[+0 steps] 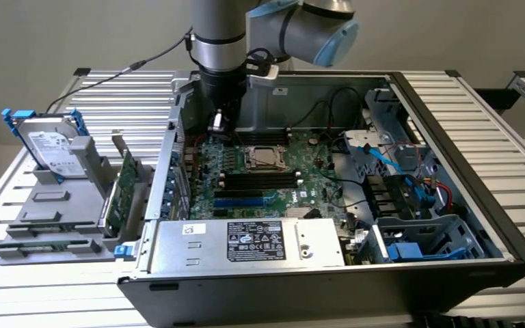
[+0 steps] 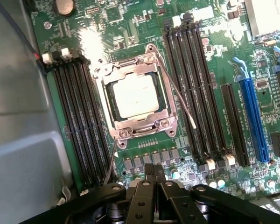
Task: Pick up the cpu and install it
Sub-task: 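Close the cpu cover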
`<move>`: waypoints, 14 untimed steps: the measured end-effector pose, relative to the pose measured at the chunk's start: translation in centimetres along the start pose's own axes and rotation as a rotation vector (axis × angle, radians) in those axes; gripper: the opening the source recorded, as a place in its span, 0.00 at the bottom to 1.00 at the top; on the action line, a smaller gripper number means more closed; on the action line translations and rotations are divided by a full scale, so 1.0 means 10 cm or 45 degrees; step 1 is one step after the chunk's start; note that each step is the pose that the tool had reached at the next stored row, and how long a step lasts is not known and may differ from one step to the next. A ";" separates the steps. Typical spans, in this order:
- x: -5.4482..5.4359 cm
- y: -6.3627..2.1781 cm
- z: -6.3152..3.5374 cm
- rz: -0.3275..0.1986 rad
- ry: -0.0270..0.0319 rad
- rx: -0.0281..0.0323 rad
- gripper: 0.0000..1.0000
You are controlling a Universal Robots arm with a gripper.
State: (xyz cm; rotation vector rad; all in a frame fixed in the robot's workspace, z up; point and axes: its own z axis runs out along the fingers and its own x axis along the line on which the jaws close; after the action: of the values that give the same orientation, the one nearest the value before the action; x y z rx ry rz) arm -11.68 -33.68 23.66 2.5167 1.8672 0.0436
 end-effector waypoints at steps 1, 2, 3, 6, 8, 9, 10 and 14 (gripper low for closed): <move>0.00 0.000 -0.001 0.019 -0.0007 -0.0002 0.11; 0.00 0.000 -0.002 0.035 -0.0012 -0.0004 0.11; 0.00 0.000 -0.004 0.050 -0.0015 -0.0001 0.11; 0.00 0.000 -0.012 0.088 0.0028 0.0063 0.11; 0.00 0.000 -0.020 0.111 0.0074 0.0128 0.11; 0.00 0.001 -0.023 0.122 0.0099 0.0162 0.11; 0.00 0.001 -0.026 0.134 0.0124 0.0200 0.11; 0.00 0.002 -0.038 0.178 0.0211 0.0351 0.11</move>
State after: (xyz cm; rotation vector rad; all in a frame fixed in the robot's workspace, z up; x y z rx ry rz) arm -11.68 -33.73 24.04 2.6692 1.7060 0.0399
